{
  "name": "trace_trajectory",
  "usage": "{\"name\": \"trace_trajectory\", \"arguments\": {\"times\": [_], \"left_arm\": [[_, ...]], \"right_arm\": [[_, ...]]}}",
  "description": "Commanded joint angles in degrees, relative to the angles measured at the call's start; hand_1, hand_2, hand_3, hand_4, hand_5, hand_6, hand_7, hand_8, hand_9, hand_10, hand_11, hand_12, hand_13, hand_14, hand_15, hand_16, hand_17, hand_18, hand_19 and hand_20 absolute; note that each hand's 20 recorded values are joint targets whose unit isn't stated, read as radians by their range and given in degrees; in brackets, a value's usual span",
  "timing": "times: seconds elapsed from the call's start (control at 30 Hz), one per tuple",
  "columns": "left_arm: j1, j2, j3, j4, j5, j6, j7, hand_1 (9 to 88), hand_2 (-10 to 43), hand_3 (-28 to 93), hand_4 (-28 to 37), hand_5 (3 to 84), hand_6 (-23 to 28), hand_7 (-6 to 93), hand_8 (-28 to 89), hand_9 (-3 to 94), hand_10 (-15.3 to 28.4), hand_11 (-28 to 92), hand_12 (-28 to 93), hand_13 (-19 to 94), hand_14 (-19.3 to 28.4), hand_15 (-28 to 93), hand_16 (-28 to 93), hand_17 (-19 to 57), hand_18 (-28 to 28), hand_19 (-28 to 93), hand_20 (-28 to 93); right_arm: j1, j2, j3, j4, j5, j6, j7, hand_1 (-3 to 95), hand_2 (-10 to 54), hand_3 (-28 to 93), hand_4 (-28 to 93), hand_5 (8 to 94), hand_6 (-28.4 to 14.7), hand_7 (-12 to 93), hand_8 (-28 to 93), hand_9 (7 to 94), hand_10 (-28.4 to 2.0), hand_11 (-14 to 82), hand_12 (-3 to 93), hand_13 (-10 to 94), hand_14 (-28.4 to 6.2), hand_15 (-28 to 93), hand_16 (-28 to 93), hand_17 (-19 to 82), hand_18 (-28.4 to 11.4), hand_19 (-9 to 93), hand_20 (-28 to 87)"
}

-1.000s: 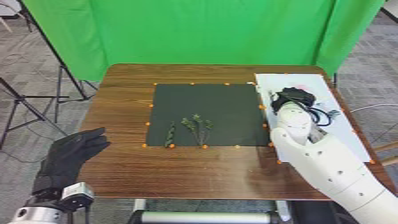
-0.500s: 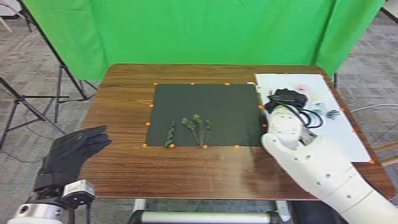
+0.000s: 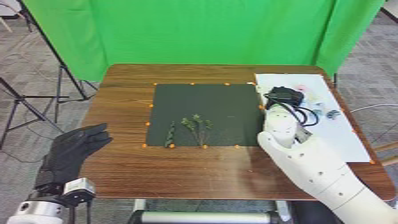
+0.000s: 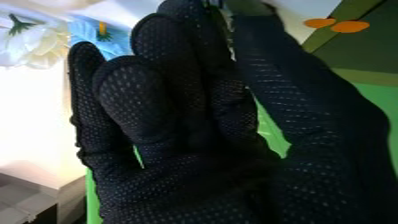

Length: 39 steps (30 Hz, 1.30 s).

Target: Arrange flowers

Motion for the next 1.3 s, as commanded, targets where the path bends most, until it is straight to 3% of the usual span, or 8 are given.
{"name": "trace_trajectory", "arguments": {"times": [0.03, 0.17, 0.4, 0.63, 0.9, 1.3], "left_arm": [[-0.3, 0.06, -0.18, 0.22, 0.61, -1.29, -0.88, 27.5, 7.1, 80, -19.4, 51.2, 16.1, 17.7, -10, 41.9, 23.4, 43, 10, 28, 28.0, 63, -13, -9.5, 20.8, 58, 17], [0.3, 0.07, -0.20, -0.03, 0.48, -0.88, -0.48, 27.5, 7.1, 81, -19.3, 51.3, 16.1, 17.7, -10, 41.9, 23.4, 43, 10, 28, 28.0, 63, -13, -9.5, 20.8, 58, 17], [2.0, -0.54, -0.50, -0.56, 0.22, -0.08, 0.15, 27.5, 7.1, 81, -19.3, 51.3, 16.1, 17.7, -10, 41.9, 23.4, 43, 10, 28, 28.0, 63, -13, -9.5, 20.8, 58, 17], [3.0, -0.87, -0.96, -1.10, 0.30, 0.32, 0.04, 27.4, 7.1, 81, -19.2, 51.3, 16.1, 17.7, -10, 42.0, 23.5, 43, 10, 28, 27.9, 63, -13, -9.5, 20.8, 58, 17], [5.2, -0.75, -1.60, -1.88, -0.25, 1.43, 1.01, 27.4, 7.0, 81, -19.3, 51.2, 16.1, 17.8, -10, 41.9, 23.4, 43, 10, 28, 27.9, 63, -13, -9.5, 20.8, 58, 17], [9.3, -0.85, -3.93, -3.39, -0.70, 2.71, 1.46, 27.5, 7.1, 81, -19.4, 51.3, 16.1, 17.8, -10, 42.0, 23.5, 43, 10, 28, 28.1, 63, -13, -9.4, 20.8, 58, 17]], "right_arm": [[-3.9, -1.0, -0.4, 0.8, 0.5, -1.1, -0.7, 52.5, -9.5, 74, -28, 77.5, -5.4, 32, 17, 74.1, -15.5, 44.0, 36.2, 73, -12.3, 73, 23, 30, -27.8, 90, -8], [-3.7, -0.1, -0.4, 0.1, 0.8, 0.9, -1.4, 55.1, -9.5, 75, -28, 79.5, -4.3, 33, 17, 77.7, -13.2, 41.1, 38.8, 75, -11.0, 72, 24, 31, -26.5, 90, -6], [-2.0, 2.1, -0.8, -3.1, 3.3, 5.2, -1.1, 54.9, -9.5, 76, -28, 81.1, -3.9, 32, 17, 80.4, -12.0, 39.9, 39.4, 78, -9.9, 71, 25, 32, -25.4, 90, -5], [2.1, 2.7, -3.0, -4.2, 3.6, 7.3, -1.0, 54.1, -9.5, 77, -28, 82.8, -4.3, 30, 17, 81.4, -11.9, 40.6, 39.3, 79, -9.7, 72, 25, 33, -25.1, 91, -4], [3.1, 3.5, -3.6, -6.5, 3.2, 7.3, -1.9, 53.9, -9.5, 78, -28, 83.5, -4.4, 29, 17, 82.1, -12.0, 40.8, 39.0, 79, -9.6, 72, 26, 33, -25.0, 91, -3], [-6.5, 6.1, 0.6, -19.4, 6.9, 5.8, -2.1, 53.4, -9.5, 79, -28, 84.7, -5.0, 28, 18, 82.7, -12.3, 41.5, 38.9, 80, -10.1, 72, 26, 33, -25.5, 91, -3]]}}
